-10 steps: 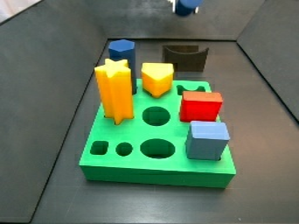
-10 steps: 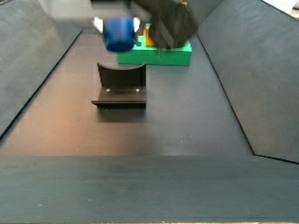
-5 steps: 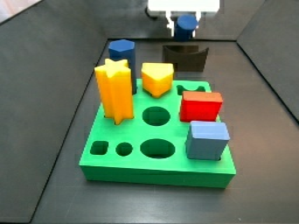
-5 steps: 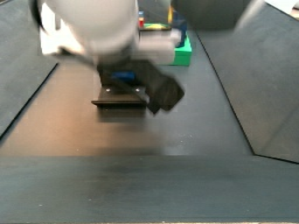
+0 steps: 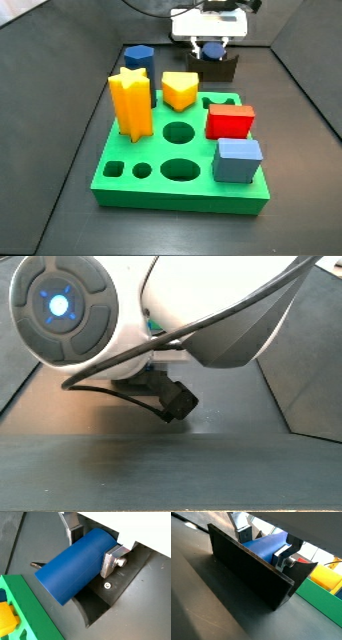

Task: Pick up the oval object. Move up. Place the oval object on the fixture. Regrasp the oval object. Move to above the board. Insert the oval object.
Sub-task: Place the oval object on the fixture, then regrasp the oval object.

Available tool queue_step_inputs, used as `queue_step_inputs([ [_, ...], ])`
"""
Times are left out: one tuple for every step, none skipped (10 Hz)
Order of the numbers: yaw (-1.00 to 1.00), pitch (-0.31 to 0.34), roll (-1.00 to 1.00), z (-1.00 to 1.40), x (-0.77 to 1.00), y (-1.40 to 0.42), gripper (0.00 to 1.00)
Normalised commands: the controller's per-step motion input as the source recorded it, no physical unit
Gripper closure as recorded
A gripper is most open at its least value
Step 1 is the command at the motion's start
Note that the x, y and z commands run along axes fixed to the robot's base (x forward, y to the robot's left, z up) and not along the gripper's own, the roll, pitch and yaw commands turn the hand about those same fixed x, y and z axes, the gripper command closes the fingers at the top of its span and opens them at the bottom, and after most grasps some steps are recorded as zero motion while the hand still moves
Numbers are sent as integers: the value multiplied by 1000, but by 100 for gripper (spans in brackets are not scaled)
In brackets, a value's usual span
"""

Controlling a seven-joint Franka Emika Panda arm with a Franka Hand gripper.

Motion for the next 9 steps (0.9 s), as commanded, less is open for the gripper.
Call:
queue_step_inputs([
  [-57, -2, -102, -498, 66, 67, 100],
  [-53, -2, -97, -497, 60, 55, 100],
  [0, 0, 0, -167, 0, -500, 100],
  [0, 0, 0, 0, 0, 0, 0],
  [-24, 3, 9, 1000, 0, 0, 0],
  [-19, 7, 11, 1000, -5, -2, 0],
  [-1, 13, 30, 1000, -26, -1, 0],
  [5, 18, 43, 1000, -31, -5, 0],
  [8, 30, 49, 1000, -37, -2, 0],
])
